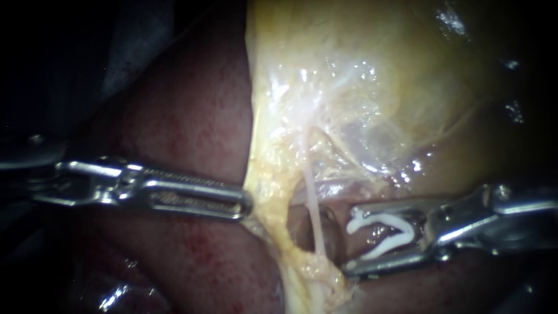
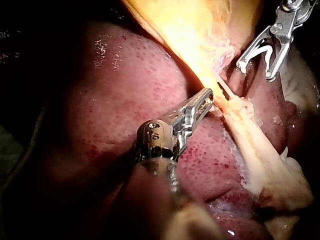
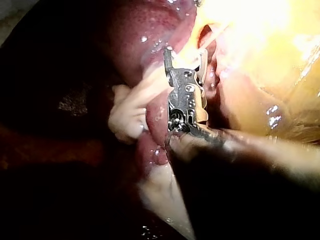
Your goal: Clipping first clip left tube
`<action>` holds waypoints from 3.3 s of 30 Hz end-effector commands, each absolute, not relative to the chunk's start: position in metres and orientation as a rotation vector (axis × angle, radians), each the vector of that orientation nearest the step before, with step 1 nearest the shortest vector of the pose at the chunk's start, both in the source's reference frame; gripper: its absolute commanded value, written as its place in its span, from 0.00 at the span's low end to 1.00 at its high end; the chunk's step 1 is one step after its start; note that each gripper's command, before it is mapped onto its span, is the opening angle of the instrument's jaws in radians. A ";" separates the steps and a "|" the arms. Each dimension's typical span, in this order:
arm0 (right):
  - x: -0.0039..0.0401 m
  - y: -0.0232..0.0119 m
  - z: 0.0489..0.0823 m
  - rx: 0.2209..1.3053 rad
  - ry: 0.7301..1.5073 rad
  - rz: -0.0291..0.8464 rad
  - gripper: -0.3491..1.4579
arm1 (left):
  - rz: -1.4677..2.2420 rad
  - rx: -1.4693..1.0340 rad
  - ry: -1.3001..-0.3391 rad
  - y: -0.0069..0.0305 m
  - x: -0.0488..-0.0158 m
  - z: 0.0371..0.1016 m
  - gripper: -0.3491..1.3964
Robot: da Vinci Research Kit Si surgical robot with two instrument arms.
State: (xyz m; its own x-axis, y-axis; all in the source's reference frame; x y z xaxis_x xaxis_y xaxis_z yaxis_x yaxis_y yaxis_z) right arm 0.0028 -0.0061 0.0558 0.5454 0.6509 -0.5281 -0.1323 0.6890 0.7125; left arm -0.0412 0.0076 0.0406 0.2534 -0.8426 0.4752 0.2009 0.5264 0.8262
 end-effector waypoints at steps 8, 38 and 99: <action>0.0054 -0.0078 0.0572 0.679 0.872 0.491 0.50 | -0.799 0.719 -1.091 0.0073 -0.0415 0.0400 0.00; 0.0101 -0.0092 0.0615 0.697 0.861 0.463 0.50 | -0.802 0.718 -1.093 0.0067 -0.0420 0.0389 0.00; 0.0108 -0.0089 0.0624 0.769 0.847 0.392 0.00 | -0.802 0.718 -1.093 0.0067 -0.0421 0.0390 0.00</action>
State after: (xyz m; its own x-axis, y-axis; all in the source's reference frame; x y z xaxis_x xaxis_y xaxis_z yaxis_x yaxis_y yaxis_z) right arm 0.0107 -0.0089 0.0624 0.6152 0.5907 -0.5220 -0.0146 0.6706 0.7417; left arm -0.0421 0.0068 0.0390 0.2474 -0.8435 0.4768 0.2011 0.5261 0.8263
